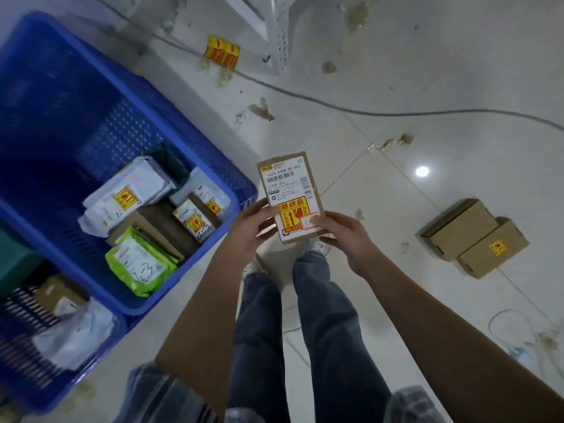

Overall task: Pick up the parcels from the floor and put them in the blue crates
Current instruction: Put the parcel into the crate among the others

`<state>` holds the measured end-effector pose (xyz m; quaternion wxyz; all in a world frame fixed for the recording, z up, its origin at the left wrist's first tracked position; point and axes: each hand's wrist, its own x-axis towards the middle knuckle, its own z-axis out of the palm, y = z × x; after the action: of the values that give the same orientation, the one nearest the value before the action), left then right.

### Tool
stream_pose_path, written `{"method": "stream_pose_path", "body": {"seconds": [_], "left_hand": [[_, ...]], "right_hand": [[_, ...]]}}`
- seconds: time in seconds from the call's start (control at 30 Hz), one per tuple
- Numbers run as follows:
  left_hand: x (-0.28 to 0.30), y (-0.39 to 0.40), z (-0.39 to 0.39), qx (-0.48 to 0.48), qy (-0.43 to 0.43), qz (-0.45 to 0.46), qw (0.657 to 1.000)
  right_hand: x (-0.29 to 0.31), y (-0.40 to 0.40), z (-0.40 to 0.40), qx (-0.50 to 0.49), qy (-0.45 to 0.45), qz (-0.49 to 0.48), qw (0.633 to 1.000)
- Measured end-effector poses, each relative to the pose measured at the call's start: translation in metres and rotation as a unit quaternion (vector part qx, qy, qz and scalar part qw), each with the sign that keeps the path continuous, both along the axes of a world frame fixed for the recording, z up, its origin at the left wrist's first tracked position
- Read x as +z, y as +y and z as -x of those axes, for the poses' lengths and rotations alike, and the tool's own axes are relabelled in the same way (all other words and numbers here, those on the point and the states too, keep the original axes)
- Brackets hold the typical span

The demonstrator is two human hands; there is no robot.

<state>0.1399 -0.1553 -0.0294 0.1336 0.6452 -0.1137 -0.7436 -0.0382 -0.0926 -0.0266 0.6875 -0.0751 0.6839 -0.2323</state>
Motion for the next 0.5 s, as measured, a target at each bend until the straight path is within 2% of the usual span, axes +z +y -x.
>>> {"method": "stream_pose_path", "body": {"seconds": [0.13, 0.27, 0.5], "left_hand": [[-0.010, 0.019, -0.060, 0.081, -0.020, 0.024, 0.996], [-0.014, 0.039, -0.124, 0.140, -0.017, 0.016, 0.990], [-0.021, 0.051, -0.181, 0.275, -0.052, -0.012, 0.960]], "right_hand": [[-0.014, -0.008, -0.048, 0.128, 0.025, 0.012, 0.991], [-0.010, -0.022, -0.106, 0.248, 0.030, 0.058, 0.967], [-0.013, -0.048, -0.204, 0.348, 0.032, 0.108, 0.931]]}}
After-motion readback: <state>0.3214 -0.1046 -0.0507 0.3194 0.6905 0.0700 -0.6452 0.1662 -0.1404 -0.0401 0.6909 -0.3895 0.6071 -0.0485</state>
